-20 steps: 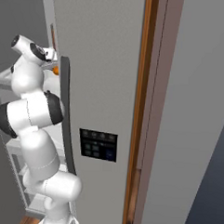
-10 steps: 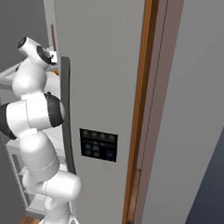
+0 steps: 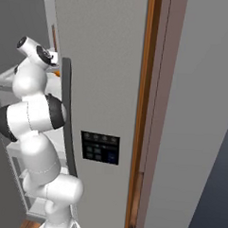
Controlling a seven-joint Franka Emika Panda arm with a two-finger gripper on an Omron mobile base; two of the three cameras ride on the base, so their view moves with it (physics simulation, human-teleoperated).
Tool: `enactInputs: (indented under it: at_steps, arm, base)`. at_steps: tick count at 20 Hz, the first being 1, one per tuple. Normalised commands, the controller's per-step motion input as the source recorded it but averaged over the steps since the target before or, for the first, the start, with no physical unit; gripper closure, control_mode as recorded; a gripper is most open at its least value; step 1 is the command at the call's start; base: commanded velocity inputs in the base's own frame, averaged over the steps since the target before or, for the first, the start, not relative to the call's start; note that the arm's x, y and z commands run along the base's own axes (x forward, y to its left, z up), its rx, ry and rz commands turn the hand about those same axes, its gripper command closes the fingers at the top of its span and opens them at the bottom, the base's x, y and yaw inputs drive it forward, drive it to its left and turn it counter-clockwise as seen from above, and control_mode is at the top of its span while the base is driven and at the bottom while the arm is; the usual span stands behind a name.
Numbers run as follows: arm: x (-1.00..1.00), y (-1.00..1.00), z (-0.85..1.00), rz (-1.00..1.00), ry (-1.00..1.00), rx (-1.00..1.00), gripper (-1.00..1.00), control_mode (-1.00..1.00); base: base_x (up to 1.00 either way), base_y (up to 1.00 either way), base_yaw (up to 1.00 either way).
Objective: Pick the tangerine and banana from the fridge and place them on the plate next to the blender to make a fruit smoothie.
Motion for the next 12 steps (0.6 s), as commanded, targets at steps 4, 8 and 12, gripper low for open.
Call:
enactInputs:
  at_steps: [4,8,12]
  arm:
    - [-0.62,0.48,0.0,0.0,-0.16,0.0,1.0,-1.0]
    - [-0.74,0.8,0.03,0.0,-0.13,0.0,1.0,-1.0]
    - [-0.97,0.35,0.17,-0.05,-0.09,0.0,1.0,-1.0]
  base:
    - [0.0,0.0,0.0]
    - [0.0,0.0,0.0]
    - [0.0,0.0,0.0]
